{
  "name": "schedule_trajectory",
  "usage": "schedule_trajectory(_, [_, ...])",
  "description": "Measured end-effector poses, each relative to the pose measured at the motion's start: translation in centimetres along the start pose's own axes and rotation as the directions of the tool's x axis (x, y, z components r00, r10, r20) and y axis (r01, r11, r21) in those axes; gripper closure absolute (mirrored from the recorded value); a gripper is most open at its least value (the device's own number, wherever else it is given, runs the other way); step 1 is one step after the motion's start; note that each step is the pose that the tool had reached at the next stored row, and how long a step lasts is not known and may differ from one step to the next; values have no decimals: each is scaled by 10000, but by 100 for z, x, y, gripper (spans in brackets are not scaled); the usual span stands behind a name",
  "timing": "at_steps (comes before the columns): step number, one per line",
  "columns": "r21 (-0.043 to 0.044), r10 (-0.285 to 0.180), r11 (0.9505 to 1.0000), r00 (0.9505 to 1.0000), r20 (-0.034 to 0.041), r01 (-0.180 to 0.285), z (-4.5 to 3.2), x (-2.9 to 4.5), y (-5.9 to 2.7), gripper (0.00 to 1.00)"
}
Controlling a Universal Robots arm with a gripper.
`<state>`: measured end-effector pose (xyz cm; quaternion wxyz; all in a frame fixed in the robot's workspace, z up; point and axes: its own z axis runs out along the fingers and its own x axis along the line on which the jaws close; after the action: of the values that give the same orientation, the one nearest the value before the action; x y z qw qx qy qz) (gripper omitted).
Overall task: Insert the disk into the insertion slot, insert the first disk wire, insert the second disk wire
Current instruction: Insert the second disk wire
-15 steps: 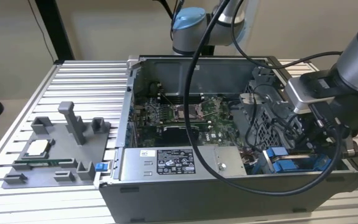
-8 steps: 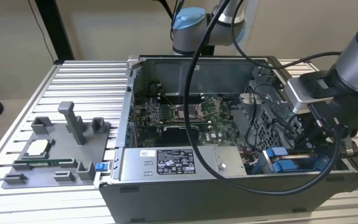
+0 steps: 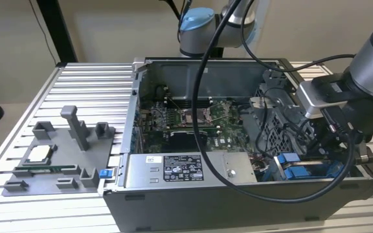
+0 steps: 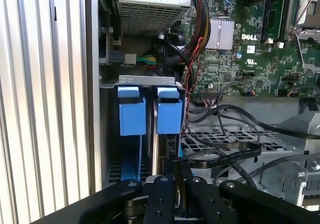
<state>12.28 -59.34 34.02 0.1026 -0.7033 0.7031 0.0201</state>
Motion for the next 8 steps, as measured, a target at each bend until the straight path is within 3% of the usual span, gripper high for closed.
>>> schedule_trajectory(8, [1,-9,10000,10000,0,9,9,-4,-4,100])
